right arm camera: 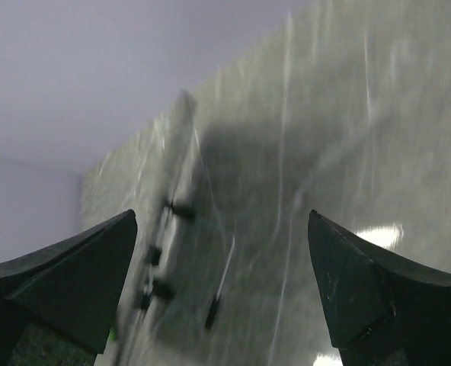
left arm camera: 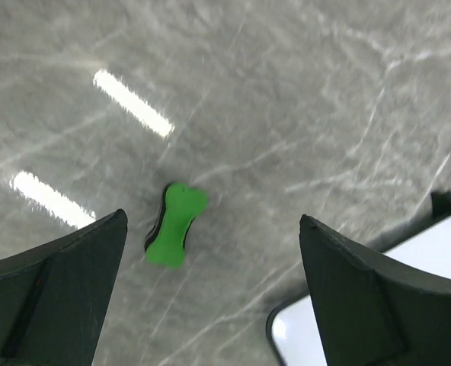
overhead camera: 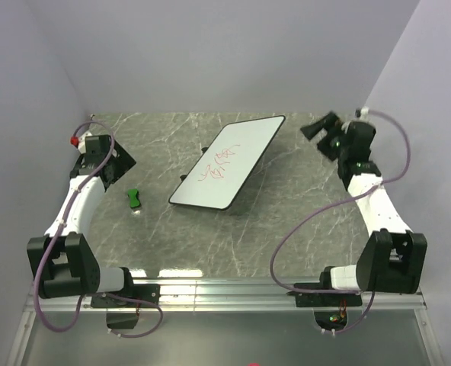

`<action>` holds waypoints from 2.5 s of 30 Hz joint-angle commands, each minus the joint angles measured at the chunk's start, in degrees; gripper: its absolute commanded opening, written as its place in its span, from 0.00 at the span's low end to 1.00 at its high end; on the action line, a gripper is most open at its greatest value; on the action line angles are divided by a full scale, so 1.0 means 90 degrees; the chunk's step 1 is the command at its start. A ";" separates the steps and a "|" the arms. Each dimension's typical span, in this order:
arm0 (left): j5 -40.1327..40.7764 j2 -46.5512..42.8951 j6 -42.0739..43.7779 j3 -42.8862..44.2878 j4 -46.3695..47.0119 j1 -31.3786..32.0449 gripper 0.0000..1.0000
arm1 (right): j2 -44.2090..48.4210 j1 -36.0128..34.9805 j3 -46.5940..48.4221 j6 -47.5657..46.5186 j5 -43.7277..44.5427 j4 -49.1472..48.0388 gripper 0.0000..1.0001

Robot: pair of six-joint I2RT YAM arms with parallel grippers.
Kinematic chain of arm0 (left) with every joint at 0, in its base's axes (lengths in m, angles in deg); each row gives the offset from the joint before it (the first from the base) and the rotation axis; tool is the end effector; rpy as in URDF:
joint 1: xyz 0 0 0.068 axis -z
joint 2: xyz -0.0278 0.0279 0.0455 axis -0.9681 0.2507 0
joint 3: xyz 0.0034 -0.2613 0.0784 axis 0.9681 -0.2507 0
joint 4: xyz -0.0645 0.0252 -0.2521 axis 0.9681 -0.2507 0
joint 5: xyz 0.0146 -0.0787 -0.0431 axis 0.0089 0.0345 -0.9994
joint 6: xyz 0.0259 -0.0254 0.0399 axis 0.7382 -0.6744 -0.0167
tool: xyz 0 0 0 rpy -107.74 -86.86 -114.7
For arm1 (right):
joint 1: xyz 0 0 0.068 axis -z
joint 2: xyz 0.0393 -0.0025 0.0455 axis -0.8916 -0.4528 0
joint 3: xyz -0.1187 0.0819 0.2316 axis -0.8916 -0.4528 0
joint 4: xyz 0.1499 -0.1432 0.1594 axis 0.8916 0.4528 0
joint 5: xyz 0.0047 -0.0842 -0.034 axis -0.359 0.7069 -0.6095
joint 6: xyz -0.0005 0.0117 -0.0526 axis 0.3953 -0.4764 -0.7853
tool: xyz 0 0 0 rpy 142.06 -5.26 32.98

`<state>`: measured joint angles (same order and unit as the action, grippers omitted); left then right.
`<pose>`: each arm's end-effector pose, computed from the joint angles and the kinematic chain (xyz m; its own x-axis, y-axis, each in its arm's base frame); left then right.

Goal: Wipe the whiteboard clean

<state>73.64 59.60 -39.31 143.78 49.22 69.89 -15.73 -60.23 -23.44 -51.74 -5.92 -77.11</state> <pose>0.2872 0.0353 0.2768 -0.4027 -0.6472 -0.6473 -0.6179 0.7139 -0.3294 0.3182 -0.0073 0.3436 -0.3094 0.5964 -0.7407 0.0035 0.7796 0.6263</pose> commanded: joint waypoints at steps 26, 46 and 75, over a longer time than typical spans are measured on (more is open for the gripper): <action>-0.0805 -0.0232 0.0223 -0.1419 -0.0113 -0.0297 0.88 | -0.0093 0.1392 -0.1583 0.0582 -0.1877 0.2123 0.97; -0.0346 0.0891 0.0272 -0.1136 0.0103 0.0357 0.65 | -0.0239 0.1392 -0.1456 0.0367 -0.1799 0.2201 0.95; -0.0775 0.0853 0.0428 -0.0463 -0.0589 0.0366 0.64 | 0.0160 0.1373 -0.0928 0.0650 -0.2141 0.2299 0.94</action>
<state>68.90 70.90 -35.75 135.37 46.79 73.06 -16.69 -47.70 -32.29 -46.67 -23.93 -55.67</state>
